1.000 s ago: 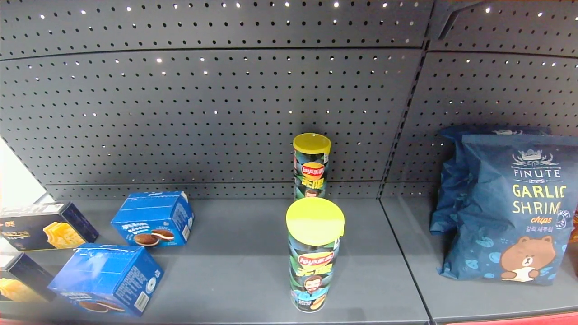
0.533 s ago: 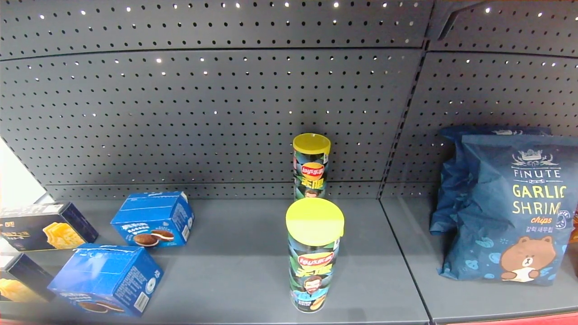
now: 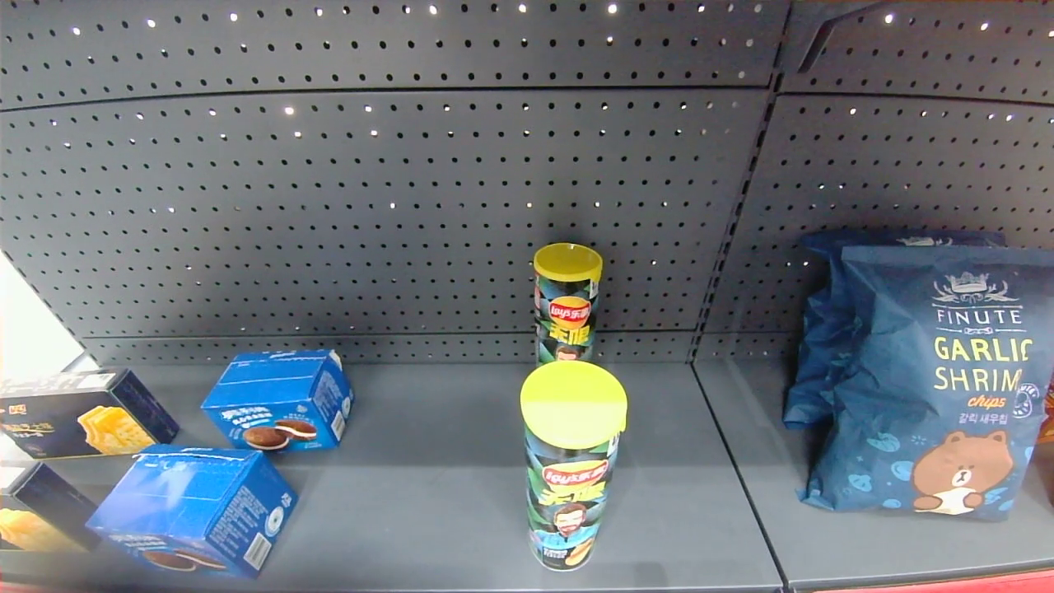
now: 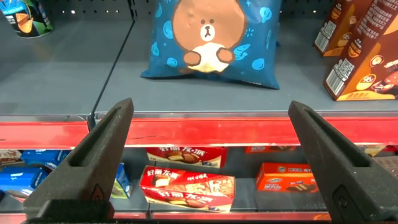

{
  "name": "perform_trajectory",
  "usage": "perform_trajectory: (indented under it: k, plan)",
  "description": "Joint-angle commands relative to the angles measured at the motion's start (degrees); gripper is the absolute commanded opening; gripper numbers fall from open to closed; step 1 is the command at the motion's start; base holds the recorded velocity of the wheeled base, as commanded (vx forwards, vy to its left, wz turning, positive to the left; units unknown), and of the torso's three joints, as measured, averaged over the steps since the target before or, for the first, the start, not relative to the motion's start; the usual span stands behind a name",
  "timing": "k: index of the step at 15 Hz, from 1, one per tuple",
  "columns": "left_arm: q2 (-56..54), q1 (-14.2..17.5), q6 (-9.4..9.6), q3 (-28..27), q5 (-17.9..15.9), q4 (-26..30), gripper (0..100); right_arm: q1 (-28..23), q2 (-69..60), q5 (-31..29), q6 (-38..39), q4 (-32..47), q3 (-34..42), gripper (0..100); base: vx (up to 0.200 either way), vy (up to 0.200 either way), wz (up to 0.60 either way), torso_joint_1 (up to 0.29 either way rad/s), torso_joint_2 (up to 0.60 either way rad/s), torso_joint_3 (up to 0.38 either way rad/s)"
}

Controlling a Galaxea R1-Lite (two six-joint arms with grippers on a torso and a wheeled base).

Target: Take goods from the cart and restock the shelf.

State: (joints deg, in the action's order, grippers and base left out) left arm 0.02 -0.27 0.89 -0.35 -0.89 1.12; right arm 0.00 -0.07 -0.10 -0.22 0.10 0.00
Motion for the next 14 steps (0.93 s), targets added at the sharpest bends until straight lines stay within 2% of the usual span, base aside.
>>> perform_trajectory:
  k: [1,14]
  plan:
    - [0.0,0.0,-0.01,0.0,0.0,0.0,100,0.0,0.1,0.0,0.0,0.0,0.0,100,0.0,0.0,0.0,0.0,0.0,0.0]
    - [0.0,0.0,-0.01,0.0,0.0,0.0,100,0.0,0.1,0.0,0.0,0.0,0.0,100,0.0,0.0,0.0,0.0,0.0,0.0]
